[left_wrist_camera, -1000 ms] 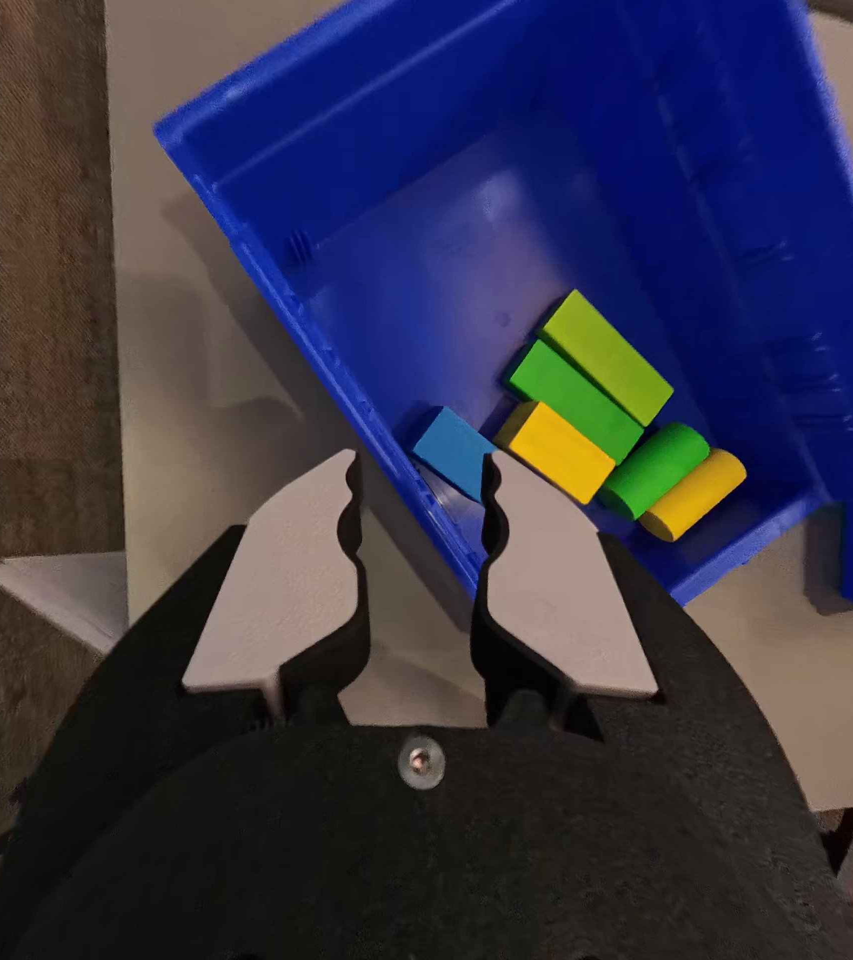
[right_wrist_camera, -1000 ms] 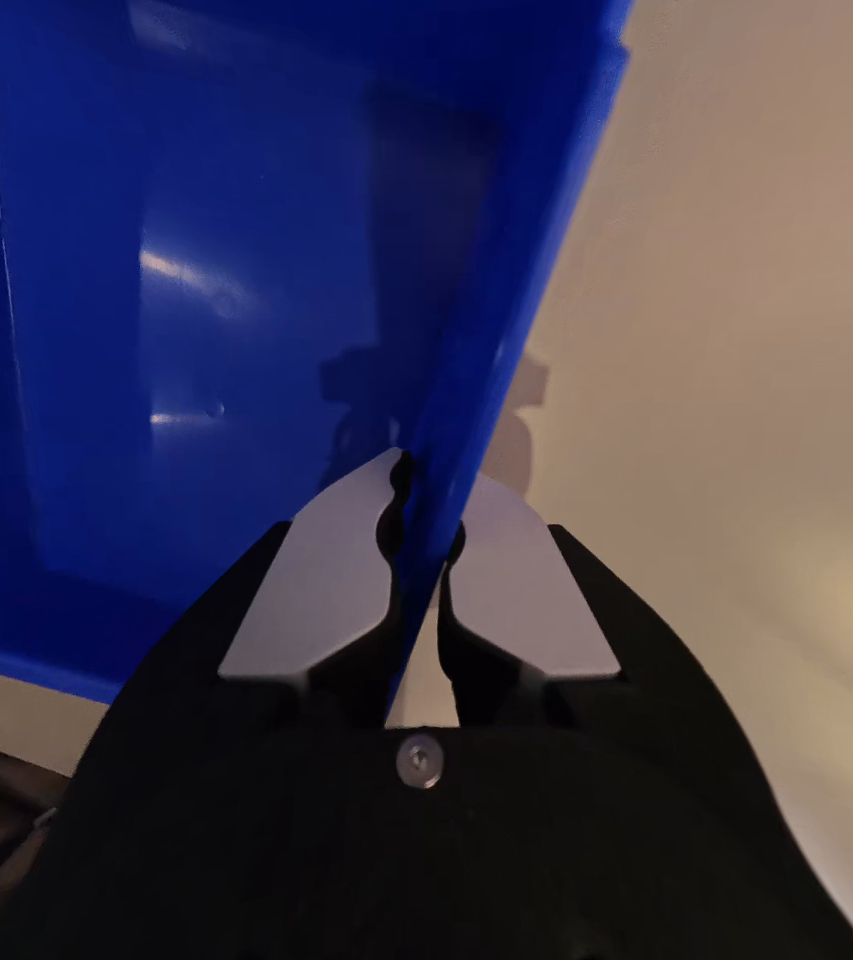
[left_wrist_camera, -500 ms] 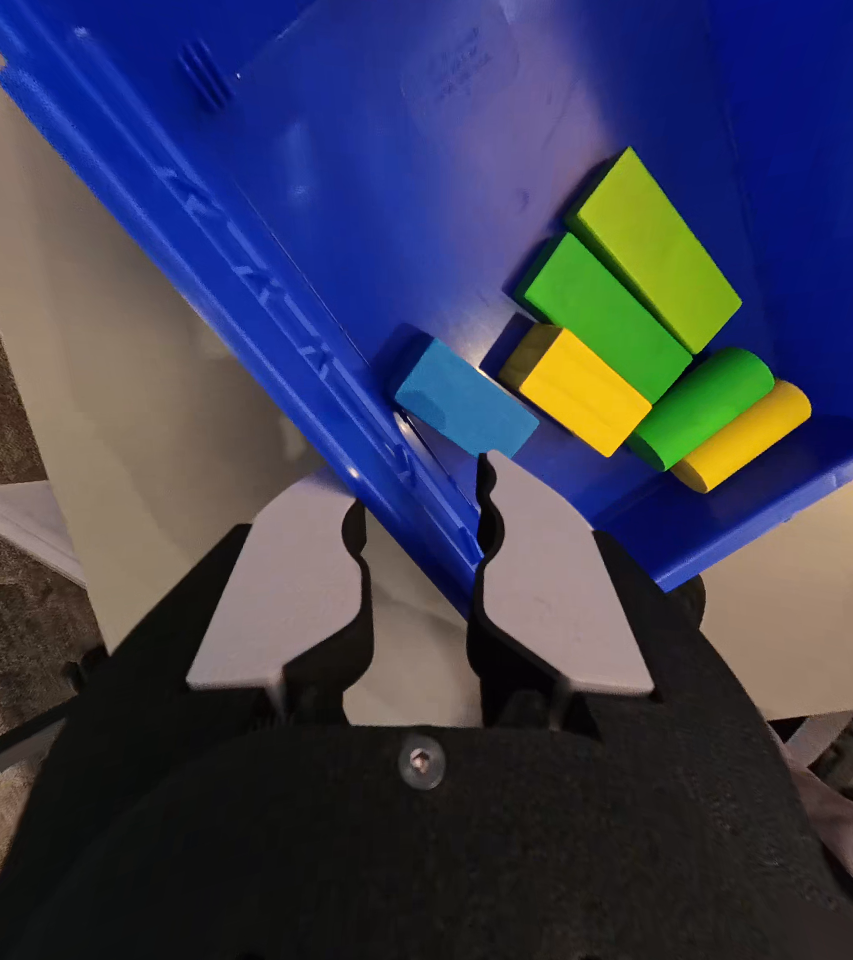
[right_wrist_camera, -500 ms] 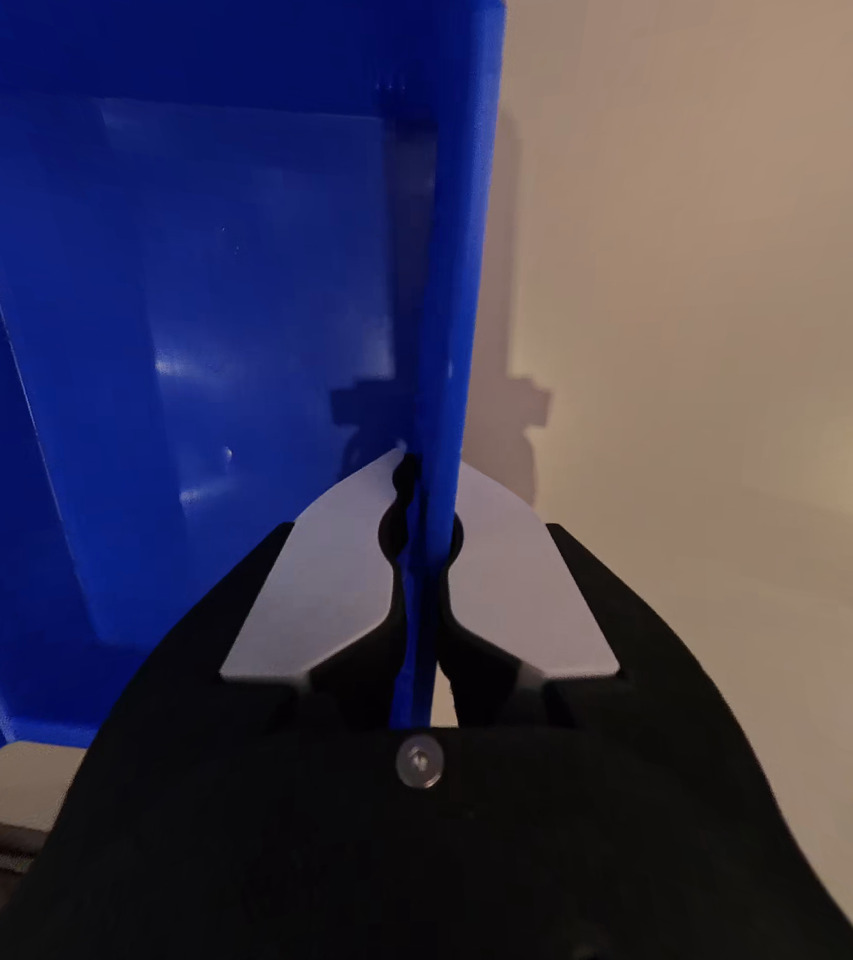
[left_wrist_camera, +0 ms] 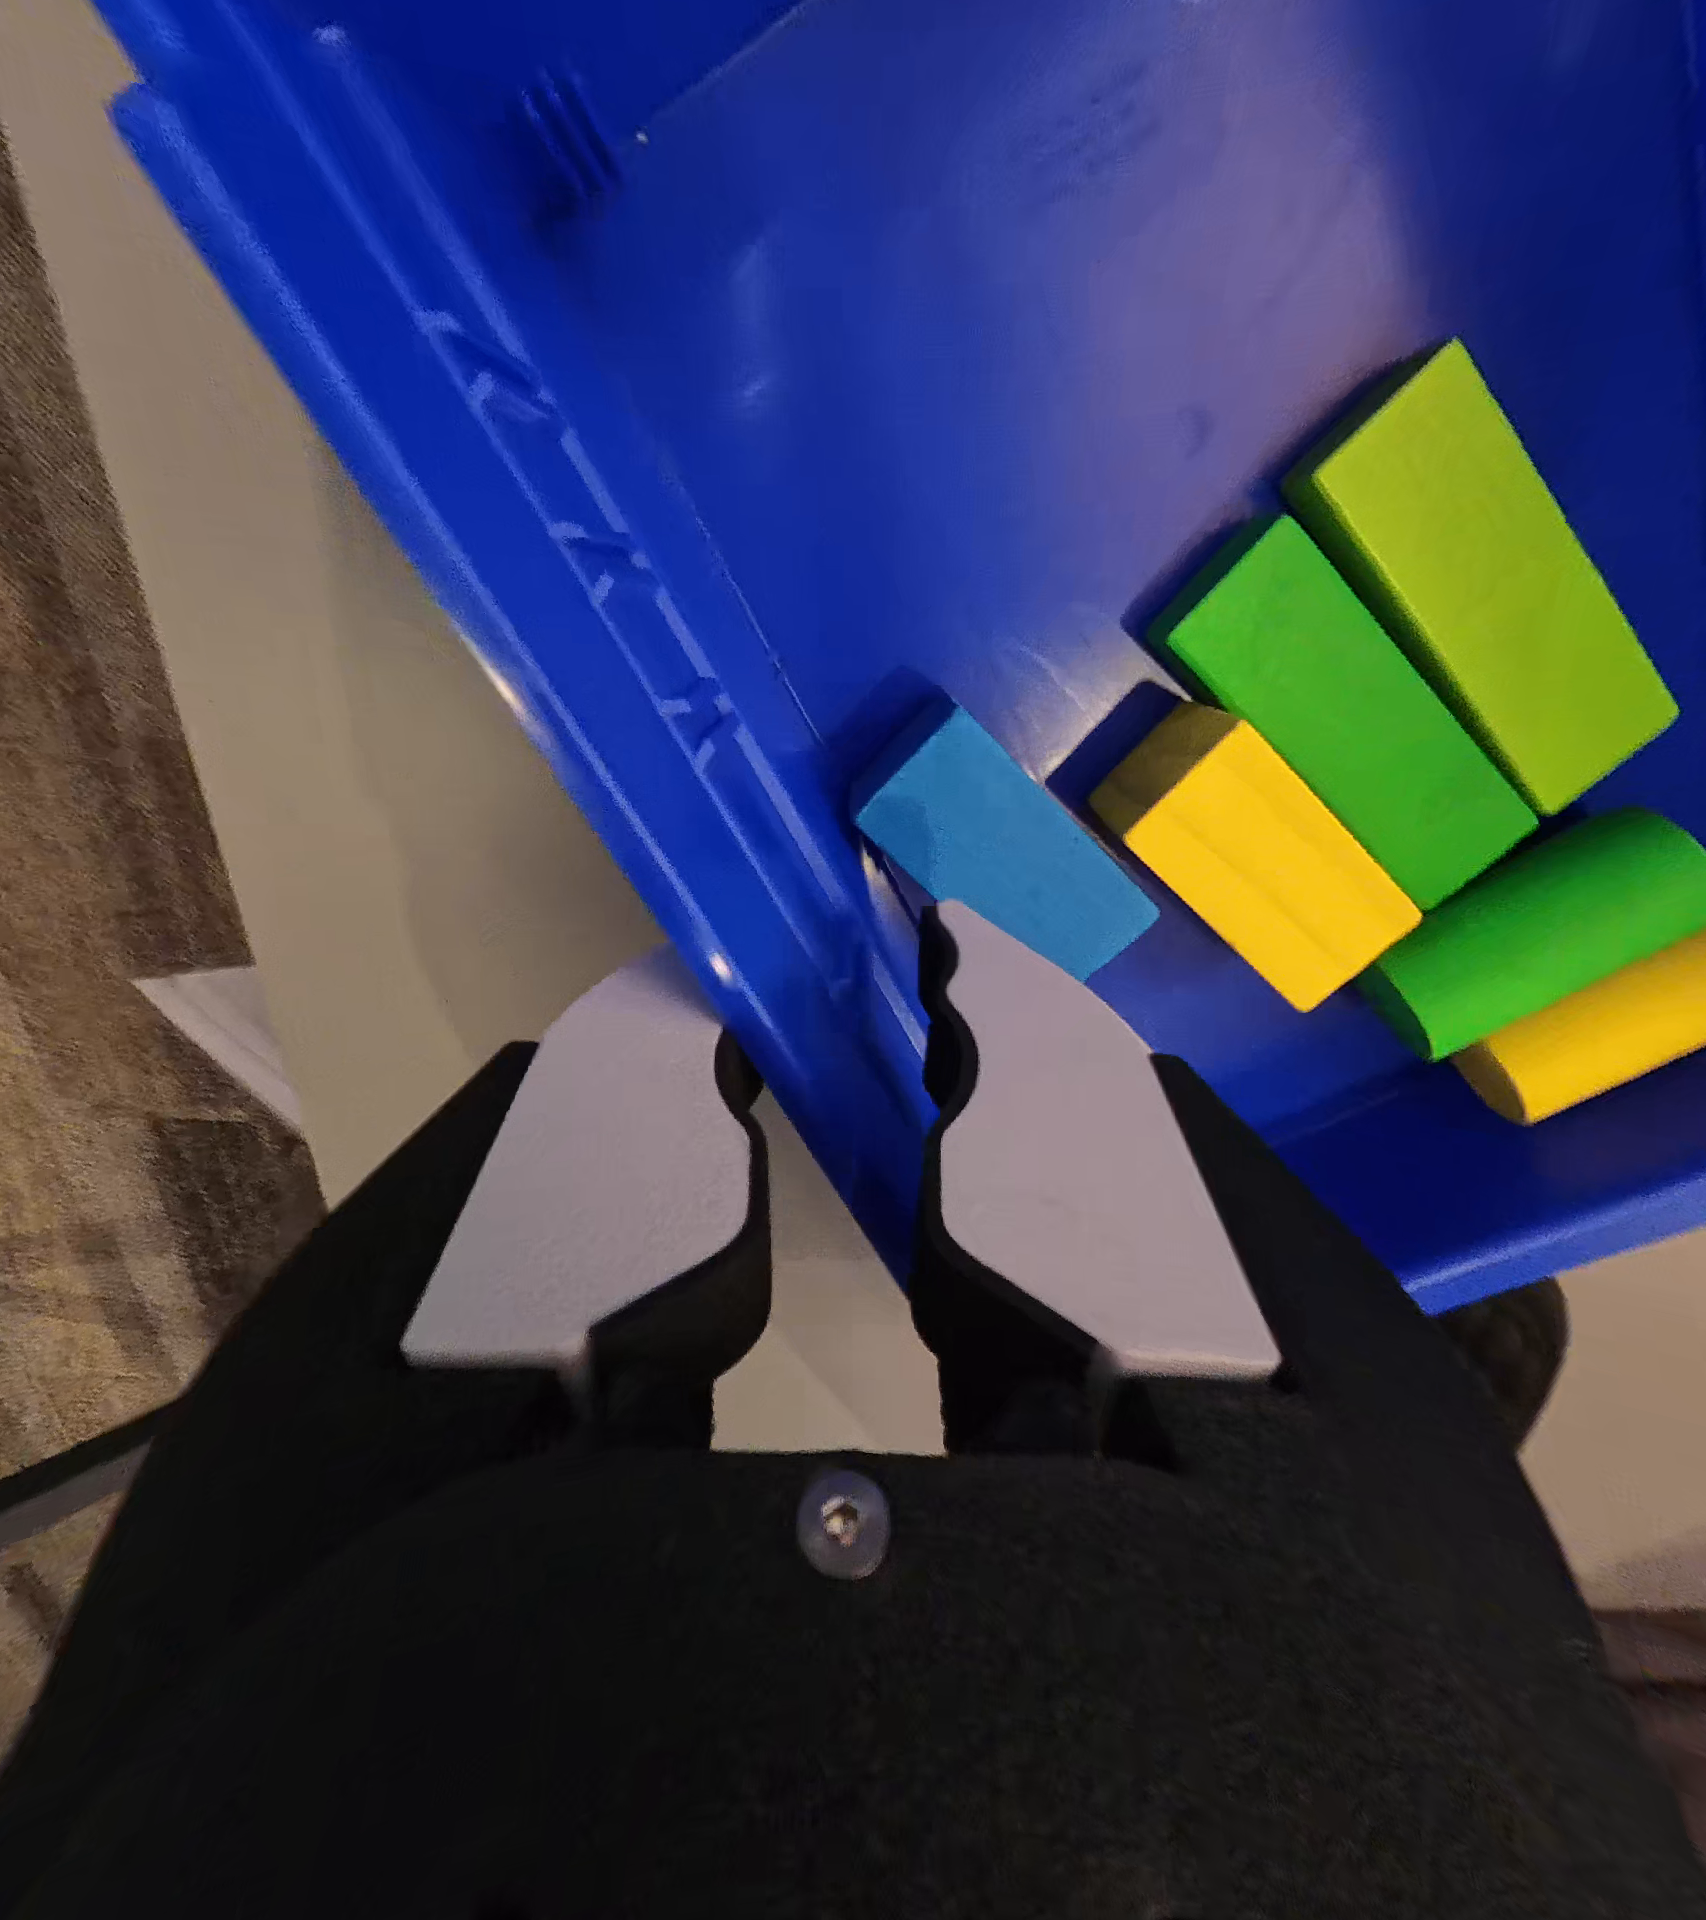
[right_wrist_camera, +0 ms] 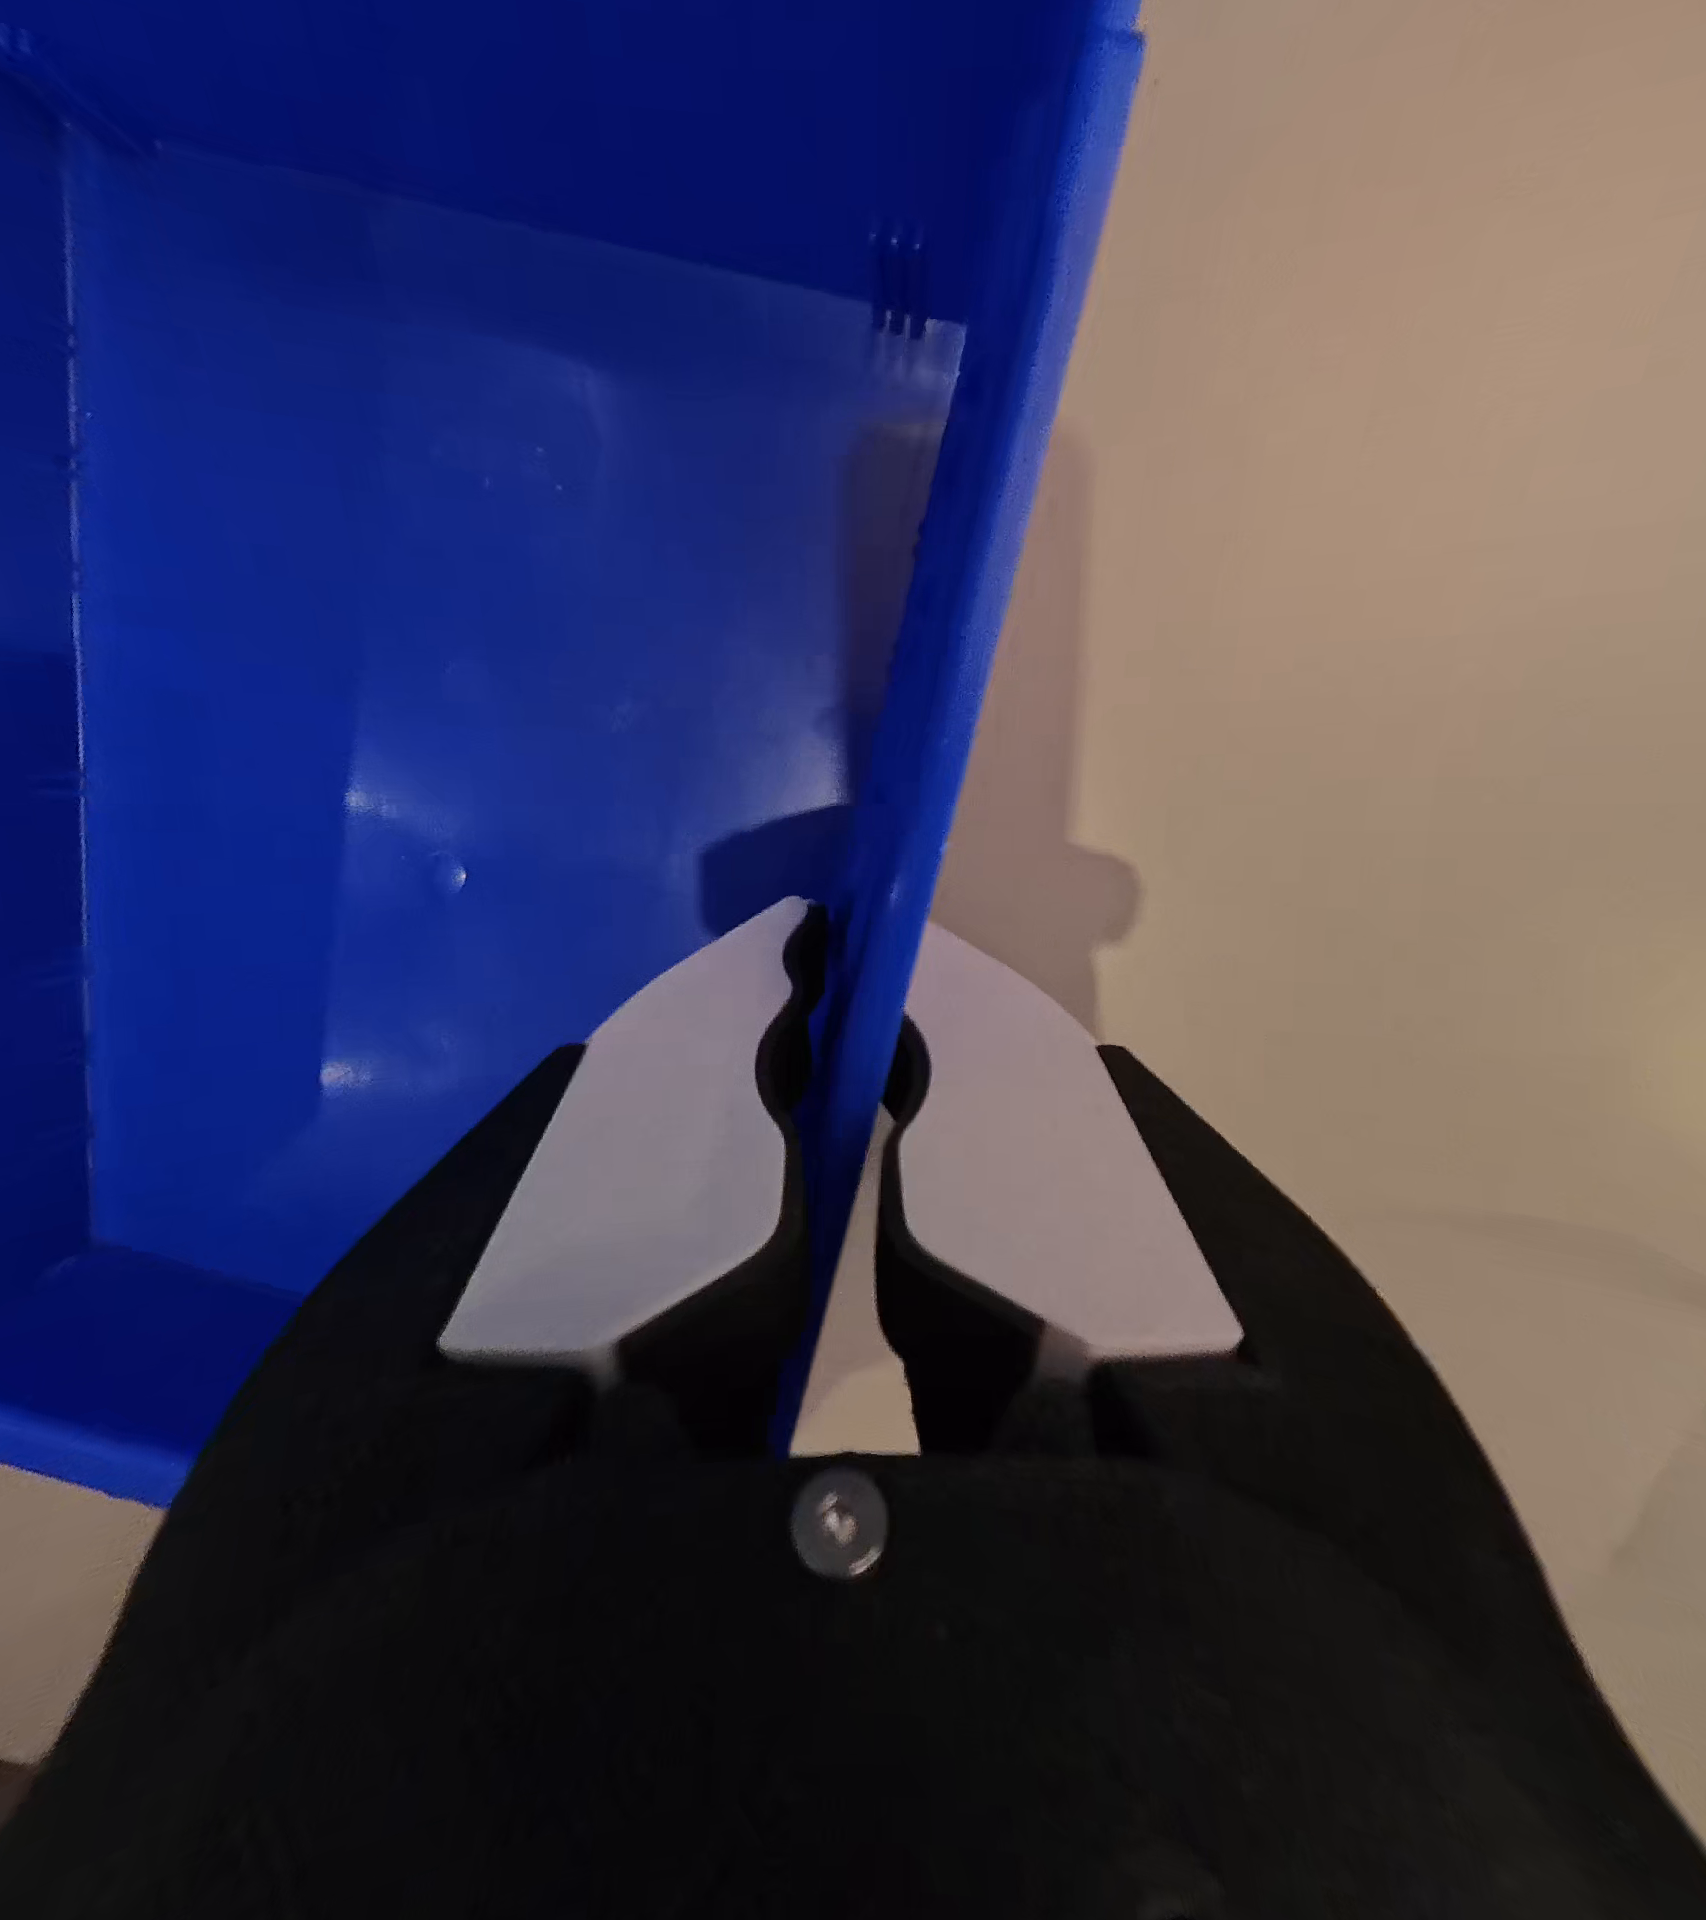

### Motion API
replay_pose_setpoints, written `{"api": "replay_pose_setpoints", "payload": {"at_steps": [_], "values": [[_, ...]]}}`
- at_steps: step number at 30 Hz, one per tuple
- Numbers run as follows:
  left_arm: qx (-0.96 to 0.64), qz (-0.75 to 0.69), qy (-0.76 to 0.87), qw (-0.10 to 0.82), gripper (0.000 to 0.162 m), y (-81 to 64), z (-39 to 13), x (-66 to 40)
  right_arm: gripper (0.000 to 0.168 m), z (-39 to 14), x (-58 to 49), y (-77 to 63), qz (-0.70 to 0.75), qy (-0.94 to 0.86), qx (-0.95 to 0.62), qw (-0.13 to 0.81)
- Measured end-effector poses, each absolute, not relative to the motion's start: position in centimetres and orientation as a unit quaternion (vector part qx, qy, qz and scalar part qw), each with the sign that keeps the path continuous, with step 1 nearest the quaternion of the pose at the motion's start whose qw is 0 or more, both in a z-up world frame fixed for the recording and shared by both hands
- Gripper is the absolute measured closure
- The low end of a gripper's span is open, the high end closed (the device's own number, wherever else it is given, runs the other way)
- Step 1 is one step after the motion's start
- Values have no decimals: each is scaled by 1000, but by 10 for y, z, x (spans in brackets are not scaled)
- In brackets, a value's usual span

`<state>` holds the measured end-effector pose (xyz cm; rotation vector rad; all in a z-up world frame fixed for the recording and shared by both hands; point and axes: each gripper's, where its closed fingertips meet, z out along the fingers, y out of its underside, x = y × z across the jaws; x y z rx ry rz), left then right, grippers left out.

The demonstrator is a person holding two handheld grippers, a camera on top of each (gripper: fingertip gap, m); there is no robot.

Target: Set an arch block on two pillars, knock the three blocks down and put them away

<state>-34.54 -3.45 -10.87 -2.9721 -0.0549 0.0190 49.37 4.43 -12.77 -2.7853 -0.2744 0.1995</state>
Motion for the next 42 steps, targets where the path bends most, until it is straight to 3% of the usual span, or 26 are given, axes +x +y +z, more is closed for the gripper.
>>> {"api": "replay_pose_setpoints", "payload": {"at_steps": [5,17,42], "values": [[-991,54,41,115,139,-8,-109,-347,159,-128,486,38,78,-92,-977,174],[-979,22,148,140,142,17,-108,-316,158,-128,484,36,73,-118,-975,173],[-969,76,178,153,137,34,-111,-311,158,-128,489,42,59,-145,-972,177]]}}
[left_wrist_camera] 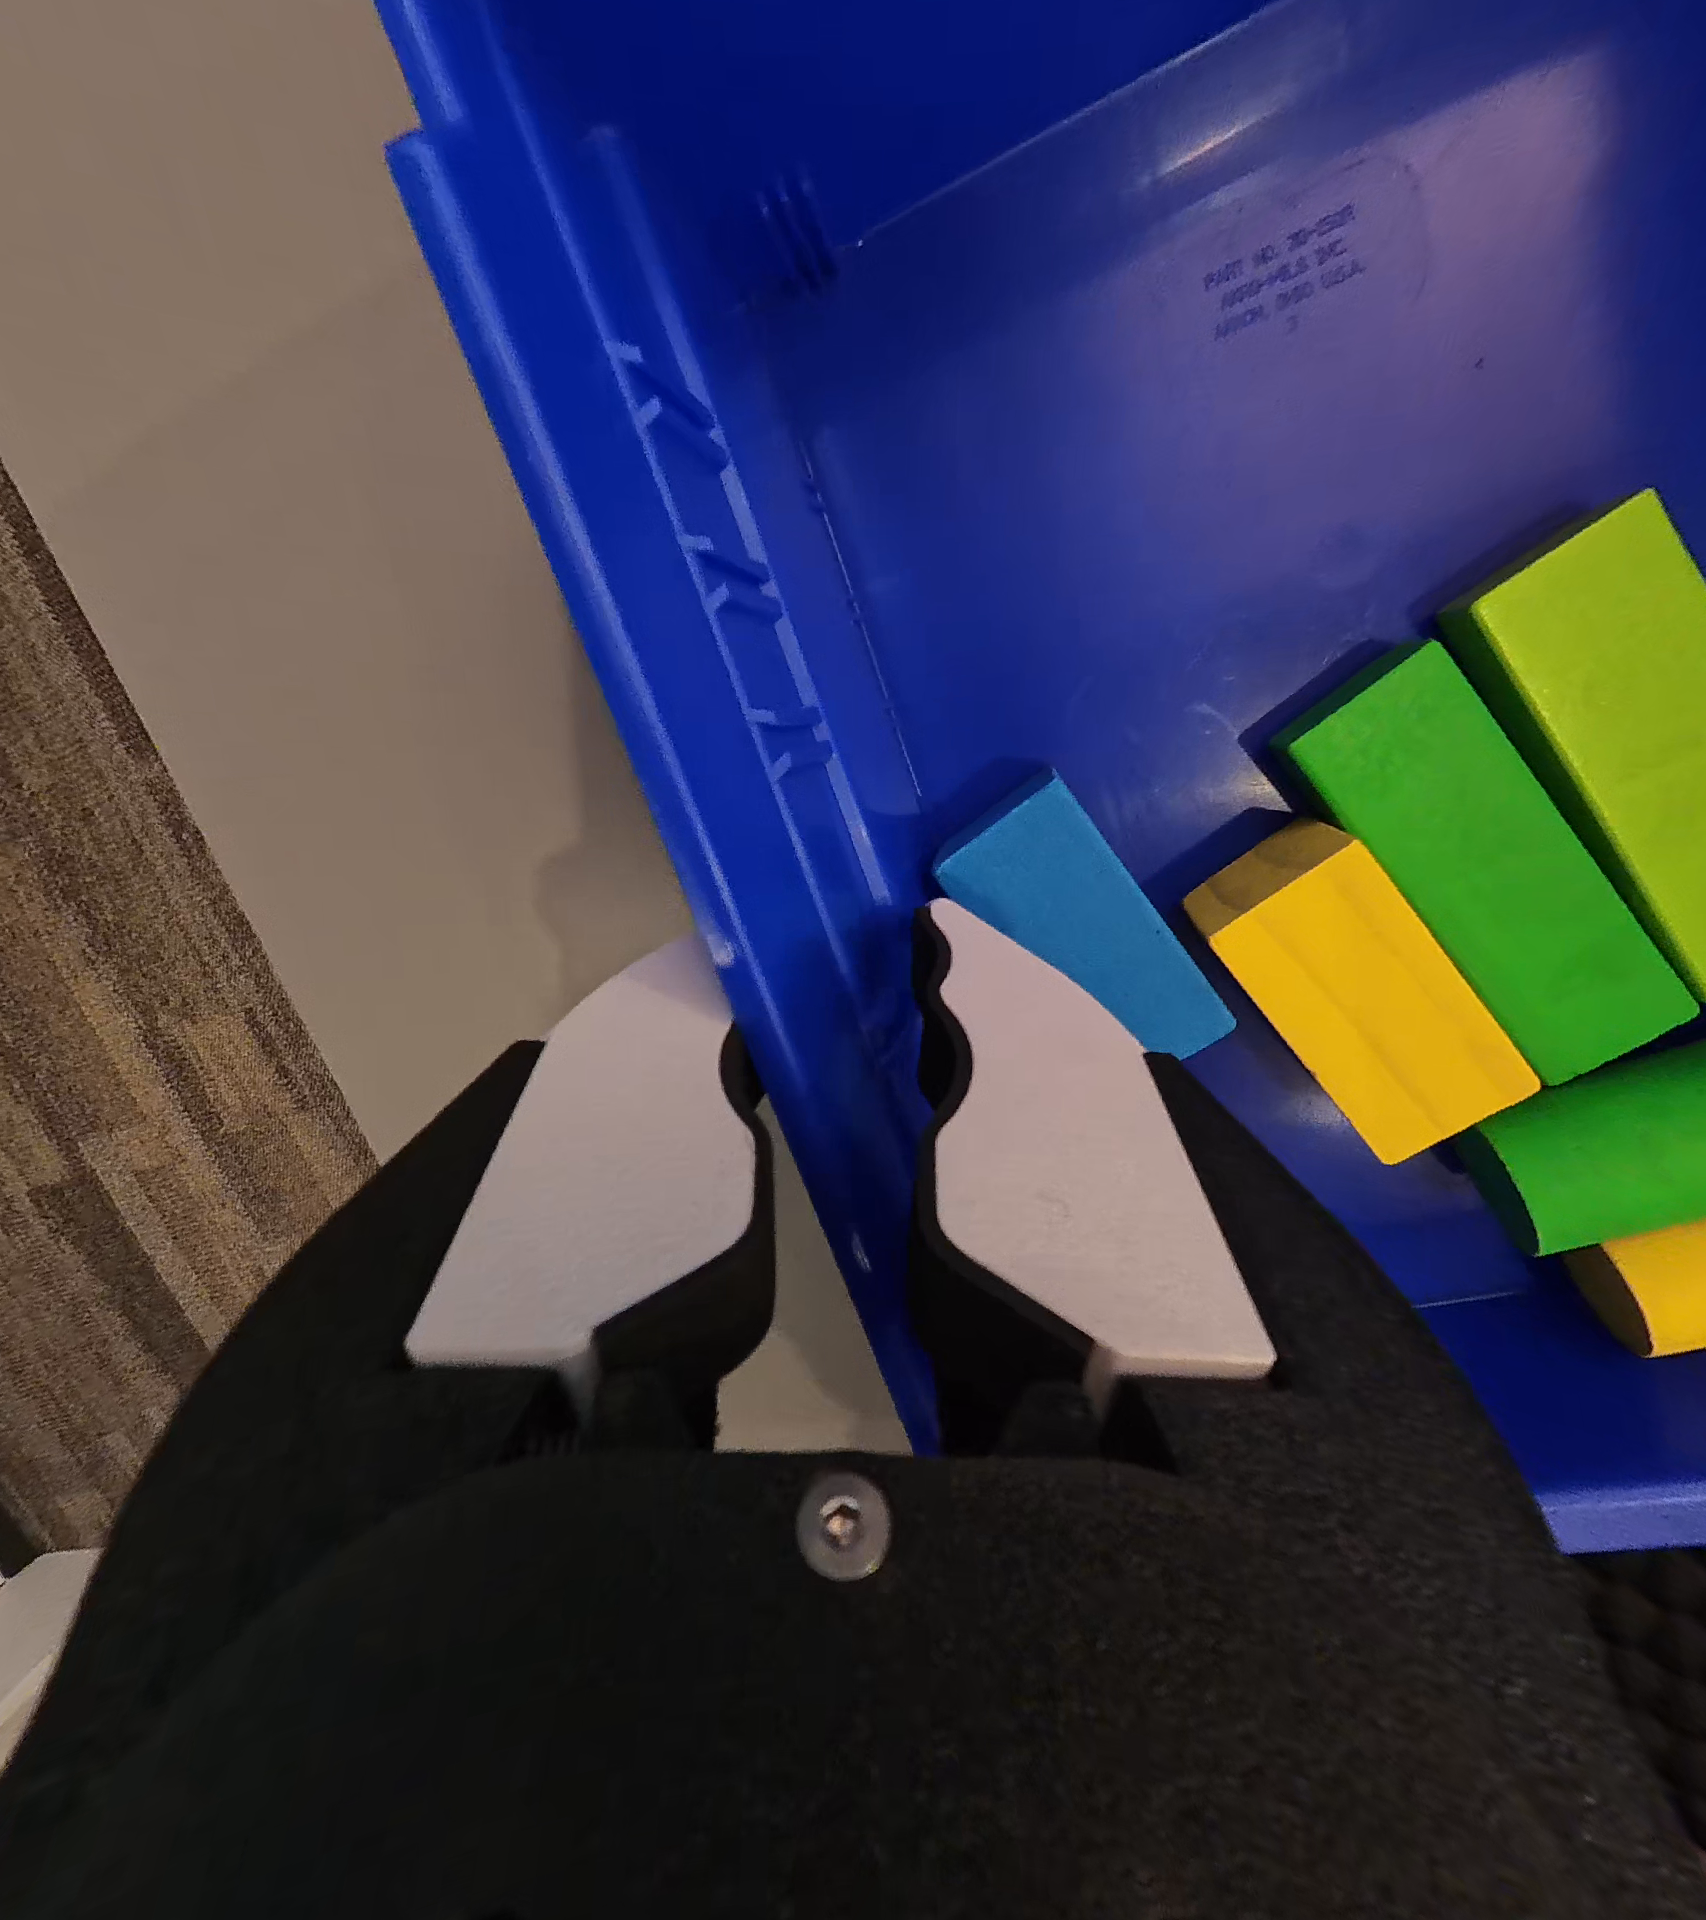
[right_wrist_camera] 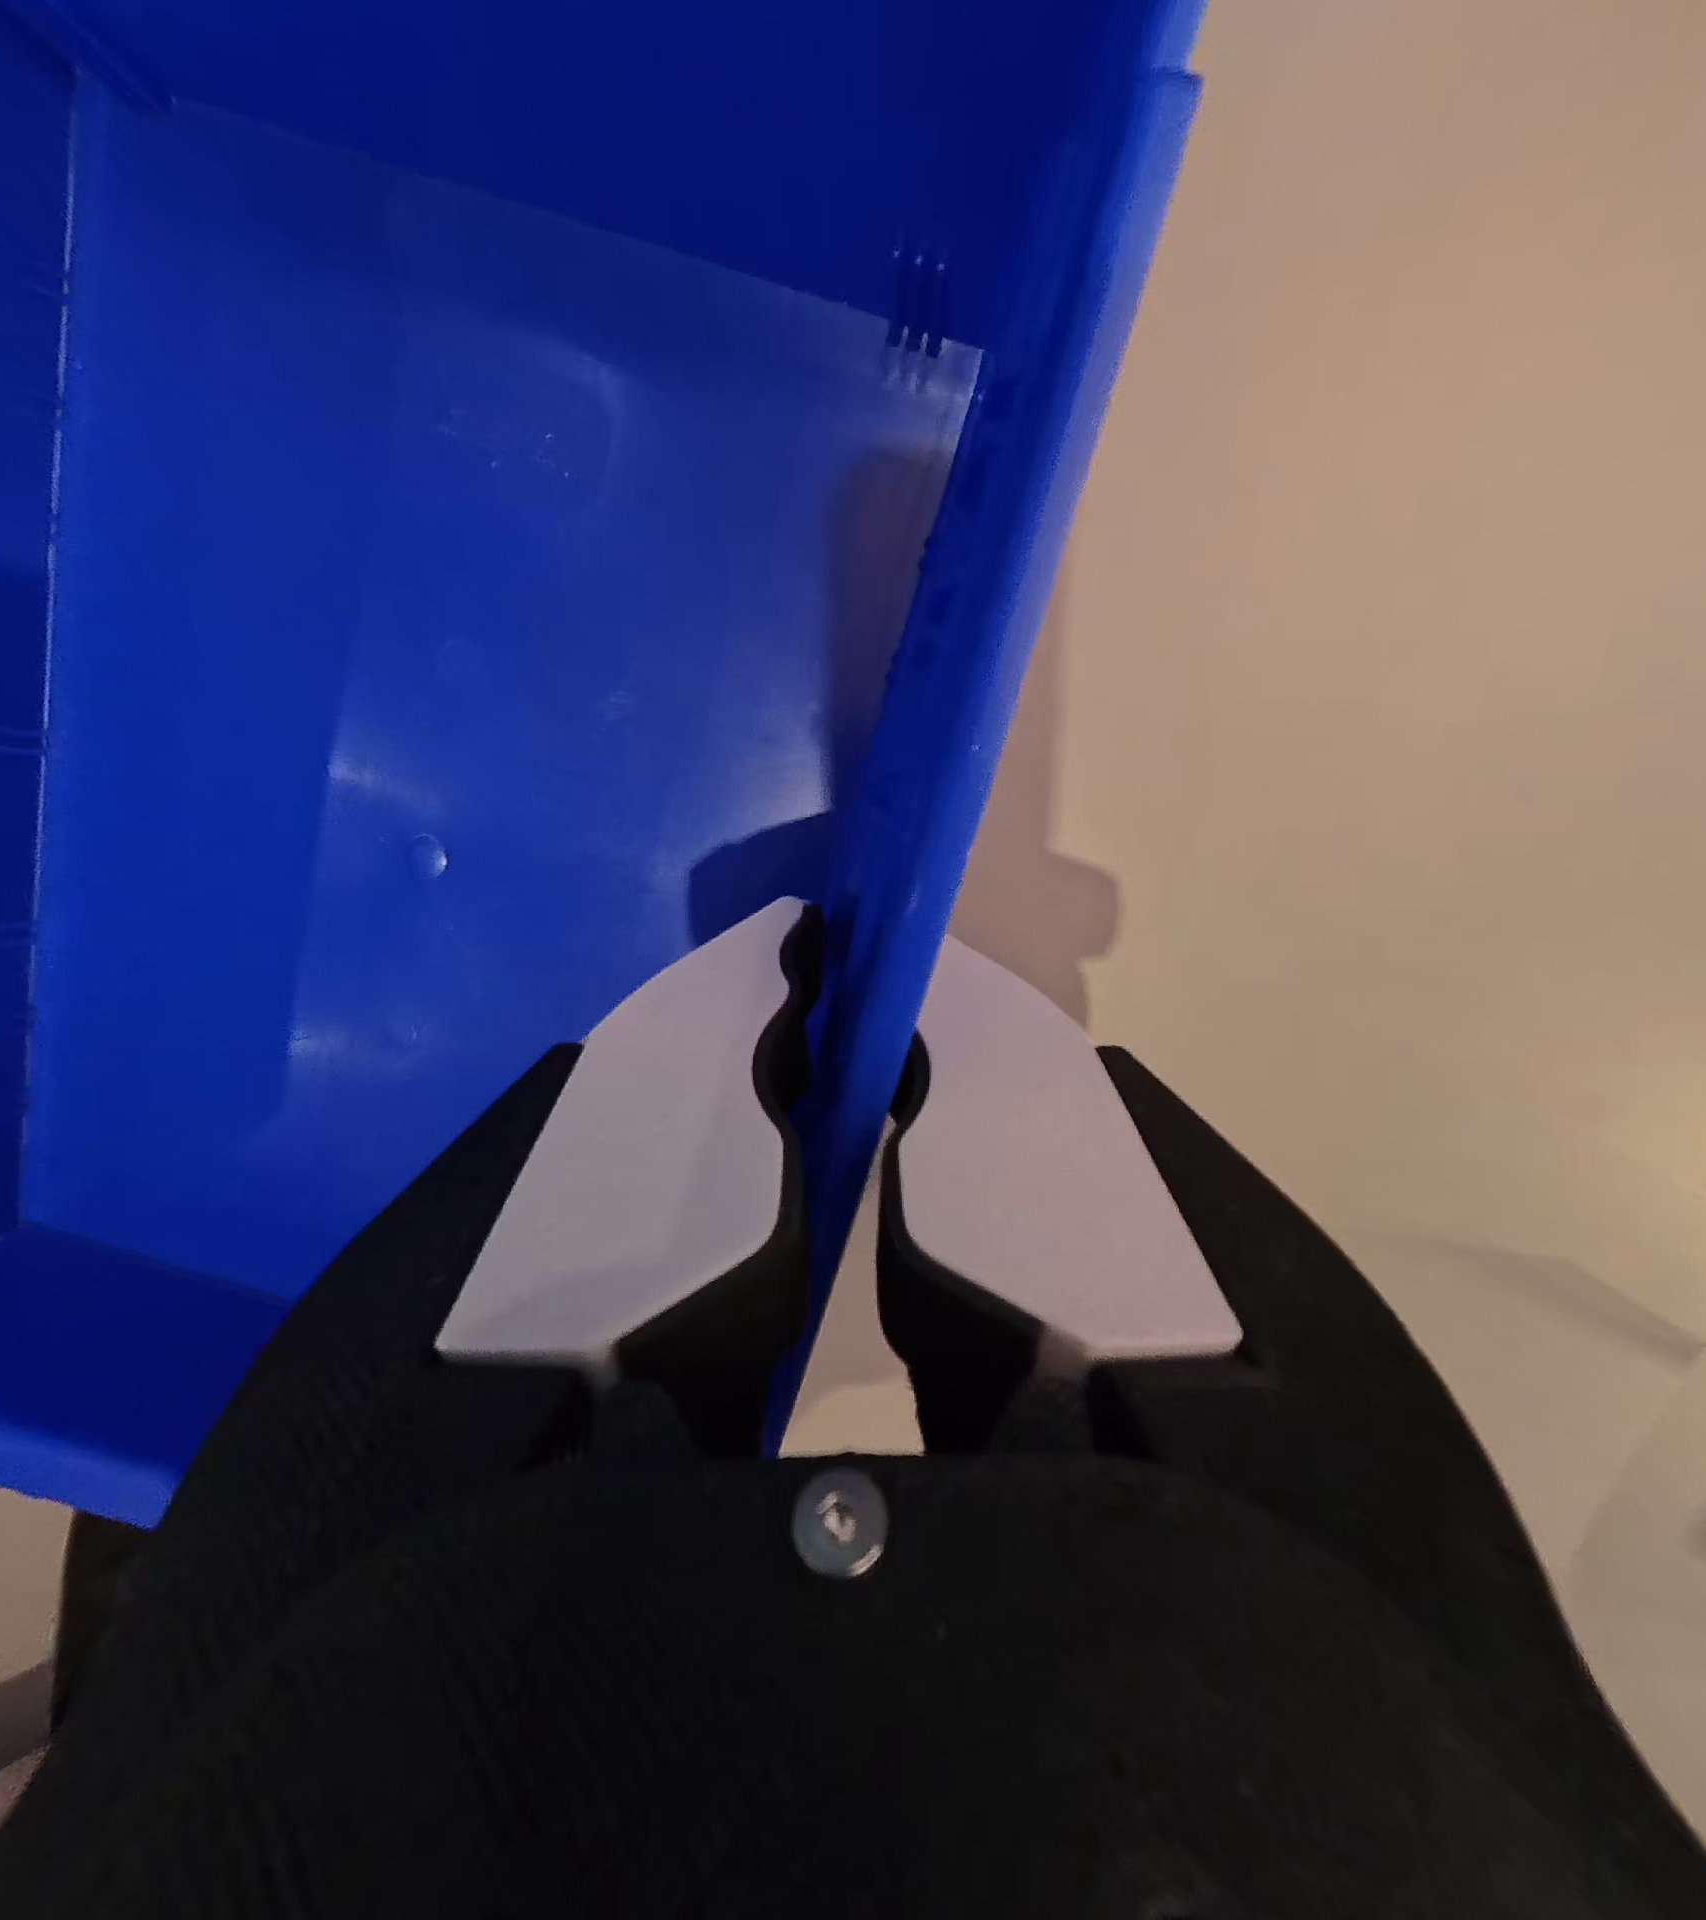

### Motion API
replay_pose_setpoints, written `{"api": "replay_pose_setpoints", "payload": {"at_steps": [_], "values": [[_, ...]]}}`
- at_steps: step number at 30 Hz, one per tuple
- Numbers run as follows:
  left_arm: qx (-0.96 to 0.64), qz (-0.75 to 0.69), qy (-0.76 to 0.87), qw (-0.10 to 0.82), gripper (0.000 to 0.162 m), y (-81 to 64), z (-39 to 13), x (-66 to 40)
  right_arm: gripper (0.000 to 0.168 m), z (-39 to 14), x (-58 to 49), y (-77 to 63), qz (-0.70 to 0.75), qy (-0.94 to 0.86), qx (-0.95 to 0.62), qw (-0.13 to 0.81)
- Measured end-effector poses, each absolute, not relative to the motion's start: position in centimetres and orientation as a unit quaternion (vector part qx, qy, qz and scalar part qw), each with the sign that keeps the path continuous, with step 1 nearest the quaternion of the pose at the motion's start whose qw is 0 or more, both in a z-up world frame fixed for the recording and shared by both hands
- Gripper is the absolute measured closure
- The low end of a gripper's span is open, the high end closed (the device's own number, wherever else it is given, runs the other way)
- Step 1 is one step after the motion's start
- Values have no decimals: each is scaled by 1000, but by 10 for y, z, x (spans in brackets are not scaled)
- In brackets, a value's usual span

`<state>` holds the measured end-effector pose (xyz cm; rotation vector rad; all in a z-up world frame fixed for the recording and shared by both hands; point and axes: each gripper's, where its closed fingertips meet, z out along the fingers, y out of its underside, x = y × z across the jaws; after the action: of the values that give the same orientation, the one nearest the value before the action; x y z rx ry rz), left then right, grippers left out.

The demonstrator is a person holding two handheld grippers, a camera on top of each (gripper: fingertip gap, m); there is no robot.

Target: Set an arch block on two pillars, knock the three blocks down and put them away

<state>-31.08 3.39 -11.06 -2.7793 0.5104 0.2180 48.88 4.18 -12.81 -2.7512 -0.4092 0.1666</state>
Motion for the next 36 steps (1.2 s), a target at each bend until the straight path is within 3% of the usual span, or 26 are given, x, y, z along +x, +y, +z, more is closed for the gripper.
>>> {"api": "replay_pose_setpoints", "payload": {"at_steps": [6,10,12,16,19,21,23,26,29,36], "values": [[-968,80,170,167,133,34,-103,-312,157,-128,490,43,40,-162,-970,177],[-960,84,161,210,130,31,-71,-306,152,-118,492,49,1,-185,-961,205],[-947,98,164,259,128,27,-38,-296,143,-104,494,57,-27,-185,-954,235],[-887,56,170,425,129,21,43,-254,140,-60,488,71,-61,-180,-926,327],[-861,-21,203,466,125,3,63,-220,139,-23,483,76,-101,-175,-897,393],[-863,-51,243,440,120,-10,57,-205,139,-2,475,76,-114,-180,-878,430],[-875,-66,260,402,126,-17,41,-197,139,14,464,75,-119,-187,-862,456],[-937,-77,207,271,127,-34,-1,-201,139,26,450,74,-134,-205,-847,471],[-976,-40,142,161,117,-41,-41,-211,139,22,443,76,-151,-224,-849,455],[-993,-1,97,63,111,-33,-88,-220,137,0,439,80,-159,-250,-863,409]]}}
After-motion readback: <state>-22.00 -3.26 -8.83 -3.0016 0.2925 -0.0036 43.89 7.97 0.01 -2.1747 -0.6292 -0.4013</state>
